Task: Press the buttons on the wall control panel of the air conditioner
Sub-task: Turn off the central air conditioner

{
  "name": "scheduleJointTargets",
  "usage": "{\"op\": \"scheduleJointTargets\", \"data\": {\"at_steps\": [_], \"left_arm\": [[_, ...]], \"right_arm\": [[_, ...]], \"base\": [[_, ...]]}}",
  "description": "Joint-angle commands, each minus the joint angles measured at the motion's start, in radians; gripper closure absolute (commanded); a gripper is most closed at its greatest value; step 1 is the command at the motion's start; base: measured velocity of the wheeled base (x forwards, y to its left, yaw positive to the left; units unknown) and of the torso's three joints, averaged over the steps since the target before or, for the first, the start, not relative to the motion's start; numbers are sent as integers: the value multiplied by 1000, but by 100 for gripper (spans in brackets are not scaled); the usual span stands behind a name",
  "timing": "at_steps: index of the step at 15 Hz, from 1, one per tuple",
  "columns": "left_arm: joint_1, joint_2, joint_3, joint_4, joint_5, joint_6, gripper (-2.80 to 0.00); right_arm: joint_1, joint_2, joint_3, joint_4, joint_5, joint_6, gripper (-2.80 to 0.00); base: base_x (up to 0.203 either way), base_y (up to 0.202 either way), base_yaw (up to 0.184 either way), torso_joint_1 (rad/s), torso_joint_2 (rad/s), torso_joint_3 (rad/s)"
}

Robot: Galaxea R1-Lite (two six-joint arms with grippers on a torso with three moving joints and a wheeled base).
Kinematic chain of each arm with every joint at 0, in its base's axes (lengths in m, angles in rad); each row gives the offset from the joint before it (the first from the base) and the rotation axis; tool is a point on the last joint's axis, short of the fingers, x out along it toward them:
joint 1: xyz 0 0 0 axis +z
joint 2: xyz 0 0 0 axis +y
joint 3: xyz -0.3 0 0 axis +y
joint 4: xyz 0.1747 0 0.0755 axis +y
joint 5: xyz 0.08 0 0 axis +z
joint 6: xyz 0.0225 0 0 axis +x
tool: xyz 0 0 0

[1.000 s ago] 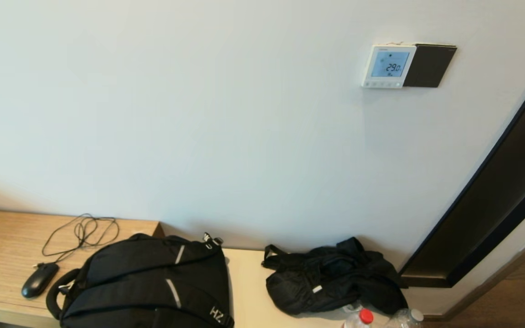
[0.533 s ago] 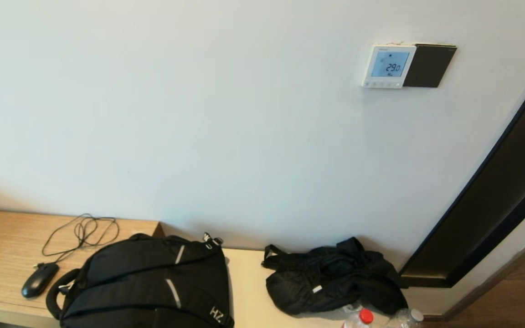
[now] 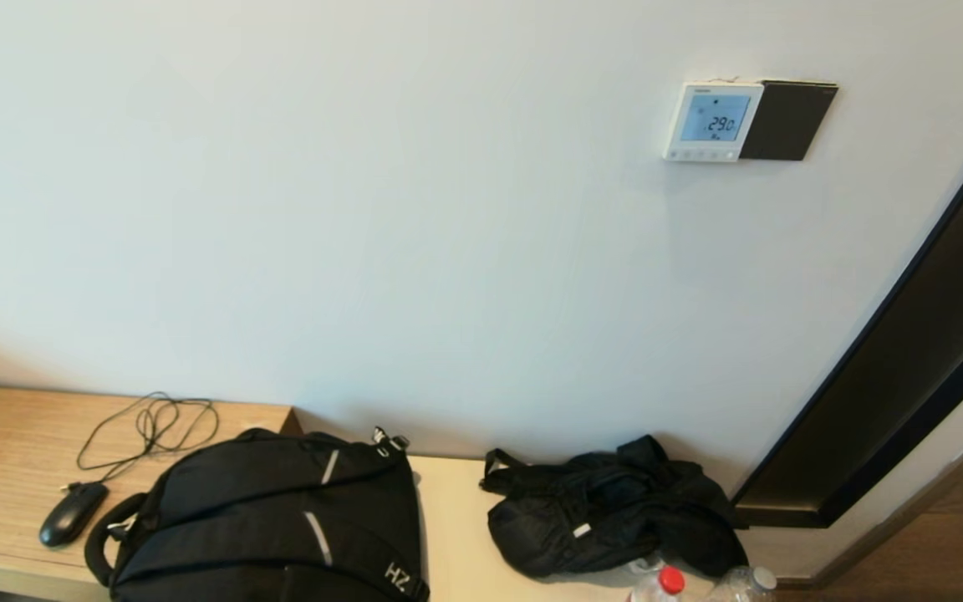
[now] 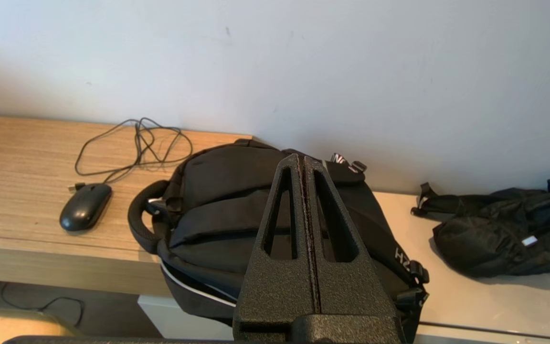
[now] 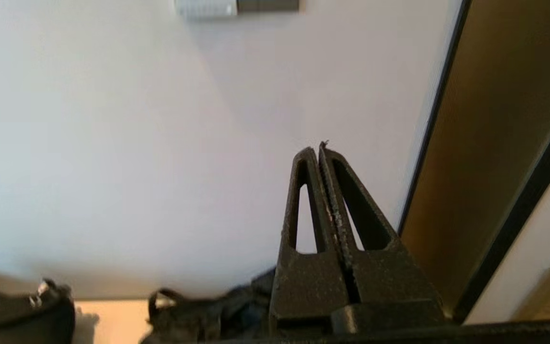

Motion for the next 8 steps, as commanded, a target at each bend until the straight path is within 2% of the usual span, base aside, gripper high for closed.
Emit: {"op": "scheduleJointTargets", "data": {"at_steps": [1, 3, 5, 8], "left_arm": [[0, 0, 0, -1, 0, -1, 0], [0, 0, 0, -1, 0, -1, 0], [0, 0, 0, -1, 0, -1, 0], [0, 0, 0, -1, 0, -1, 0]], "right_arm": [[-22, 347, -118, -136, 0, 25, 0], [-25, 538, -214, -241, -2, 43, 0], [8, 694, -342, -317, -22, 52, 0], [156, 881, -563, -343, -144, 51, 0]], "base": [[0, 0, 0, 0, 0, 0], [0, 0, 0, 0, 0, 0], [0, 0, 0, 0, 0, 0], [0, 0, 0, 0, 0, 0]]}}
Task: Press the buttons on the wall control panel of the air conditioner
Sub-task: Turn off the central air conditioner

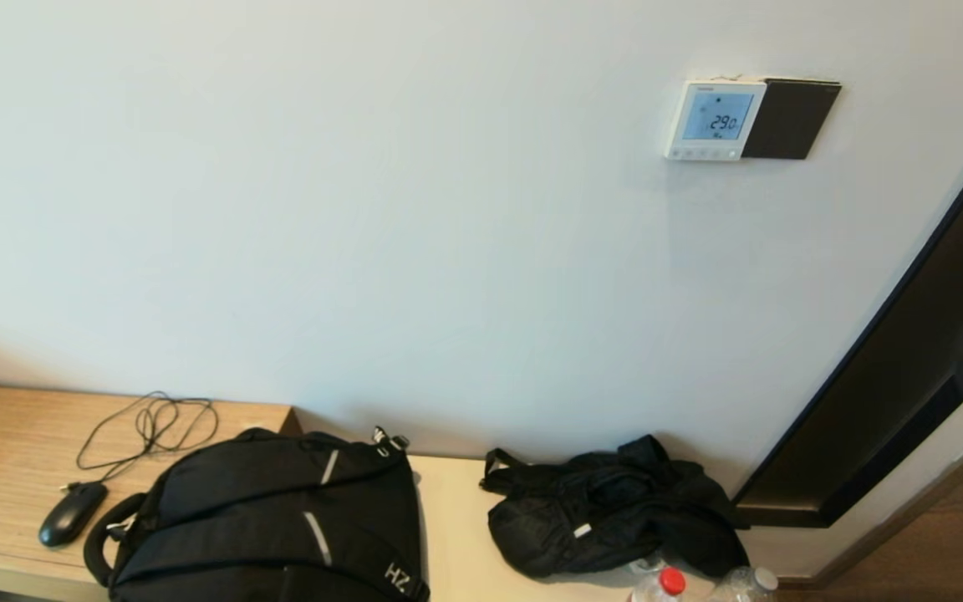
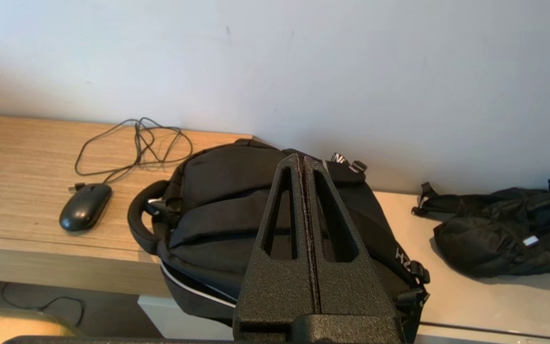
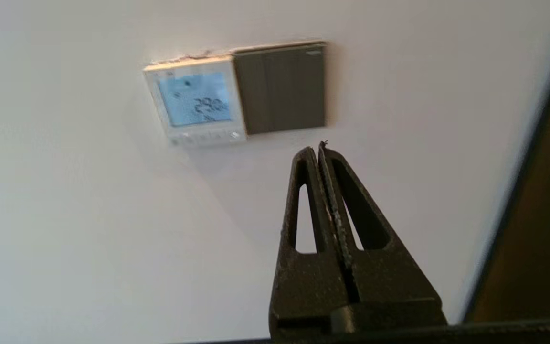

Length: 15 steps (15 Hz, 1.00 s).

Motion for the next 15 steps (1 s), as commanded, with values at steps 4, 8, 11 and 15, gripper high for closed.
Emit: {"op": "scheduleJointTargets", "data": {"at_steps": [4, 8, 11, 15], "left_arm": [[0, 0, 0, 0, 0, -1, 0], [0, 0, 0, 1, 0, -1, 0], [0, 0, 0, 0, 0, -1, 0], [0, 0, 0, -1, 0, -1, 0]], "right_arm": [[158, 328, -283, 42, -133, -3, 0], [231, 447, -407, 41, -216, -3, 0], [229, 466, -417, 45, -217, -4, 0], [222, 500, -438, 48, -218, -5, 0]], "base": [[0, 0, 0, 0, 0, 0], [0, 0, 0, 0, 0, 0], [0, 0, 0, 0, 0, 0], [0, 0, 0, 0, 0, 0]]}}
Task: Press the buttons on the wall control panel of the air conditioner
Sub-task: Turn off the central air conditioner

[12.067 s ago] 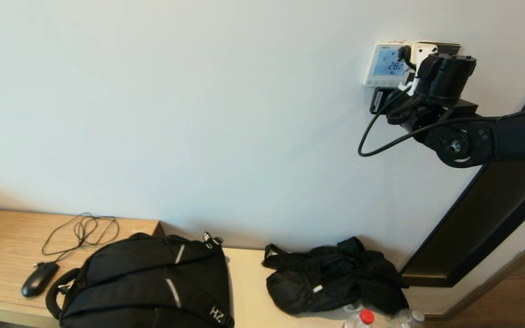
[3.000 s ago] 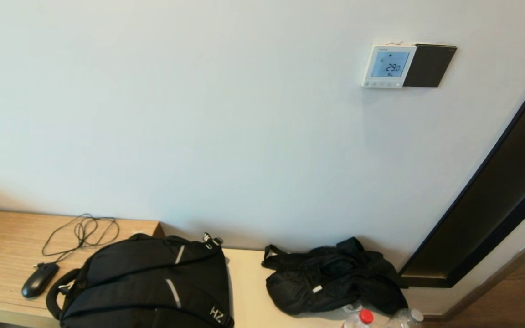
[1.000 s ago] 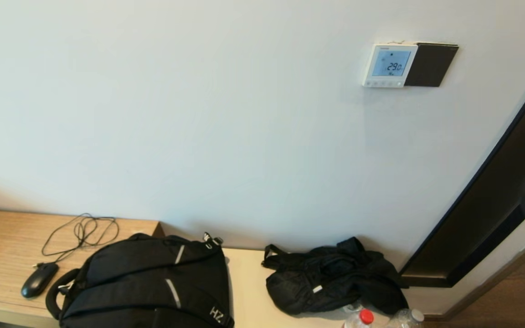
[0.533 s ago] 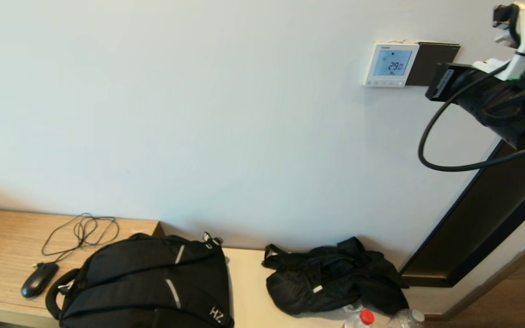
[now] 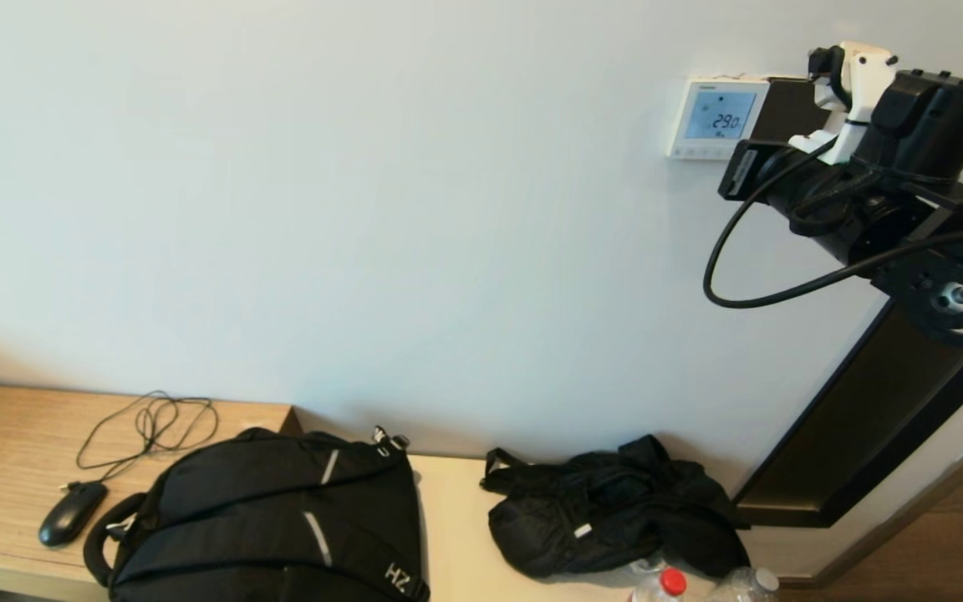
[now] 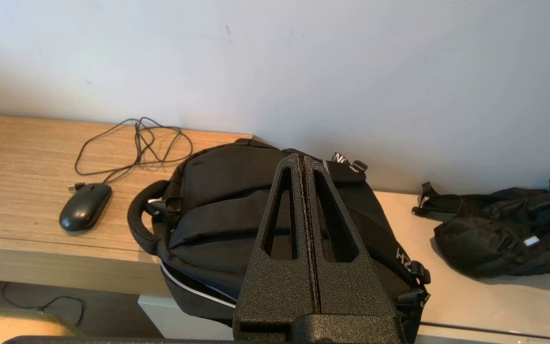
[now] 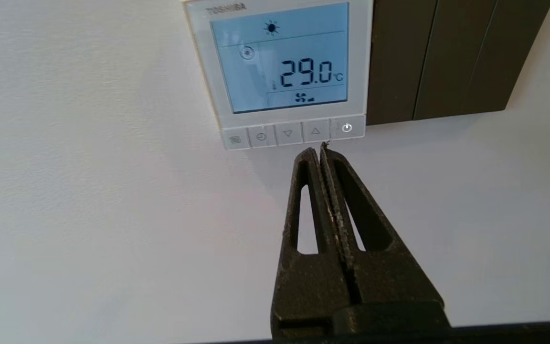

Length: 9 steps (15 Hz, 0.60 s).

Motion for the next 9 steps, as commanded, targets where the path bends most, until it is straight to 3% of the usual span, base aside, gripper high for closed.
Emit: {"op": "scheduleJointTargets", "data": {"at_steps": [1, 9], "left_arm": [[0, 0, 0, 0, 0, -1, 0], [0, 0, 0, -1, 0, -1, 0]], "right_arm": [[6, 26, -8, -4, -2, 0, 0], [0, 47, -18, -9, -5, 0, 0]], "base": [[0, 0, 0, 0, 0, 0], [0, 0, 0, 0, 0, 0]]}}
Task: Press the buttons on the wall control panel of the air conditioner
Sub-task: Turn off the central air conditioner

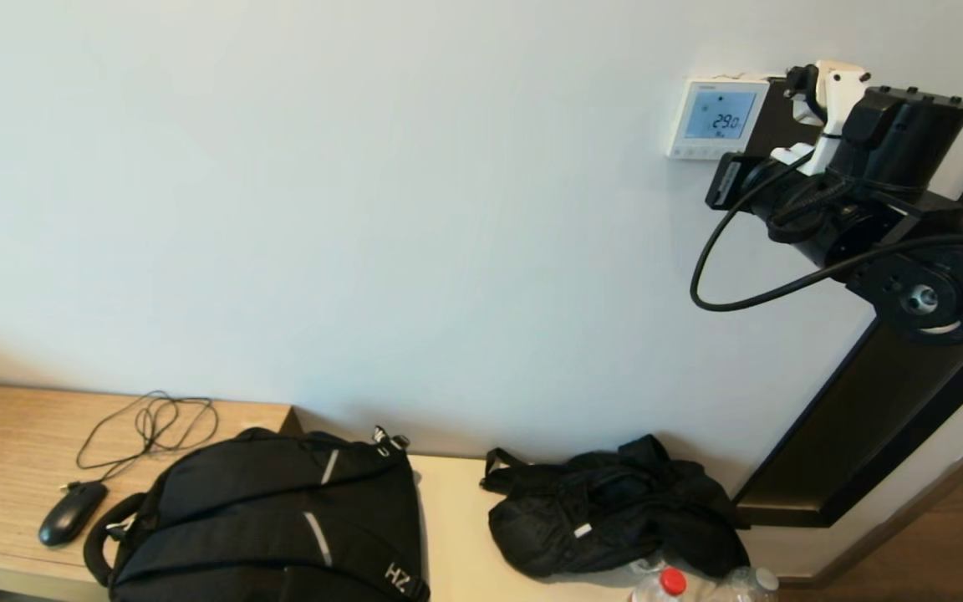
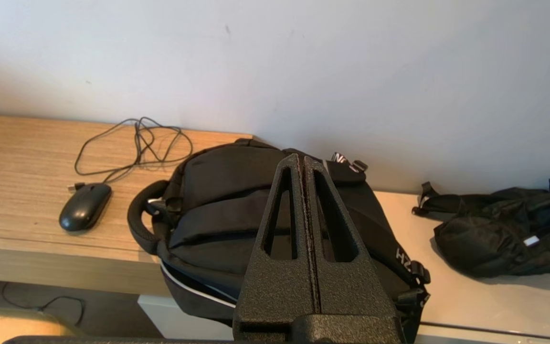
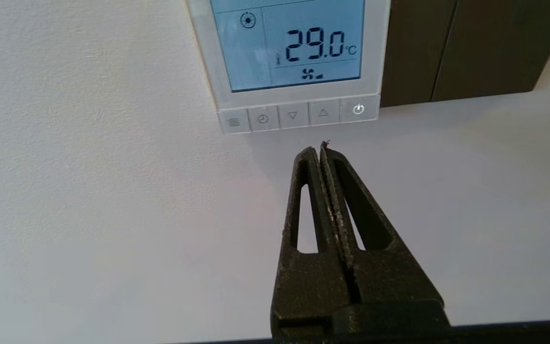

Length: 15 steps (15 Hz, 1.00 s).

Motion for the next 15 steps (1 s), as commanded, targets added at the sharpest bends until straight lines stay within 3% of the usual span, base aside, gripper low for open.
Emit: {"op": "scheduleJointTargets", "data": {"at_steps": [1, 15], "left_arm": [[0, 0, 0, -1, 0, -1, 0], [0, 0, 0, 0, 0, -1, 0]], "right_arm": [[6, 5, -5, -7, -2, 0, 0], [-31, 41, -57, -8, -25, -1, 0]], "base": [[0, 0, 0, 0, 0, 0], [0, 0, 0, 0, 0, 0]]}}
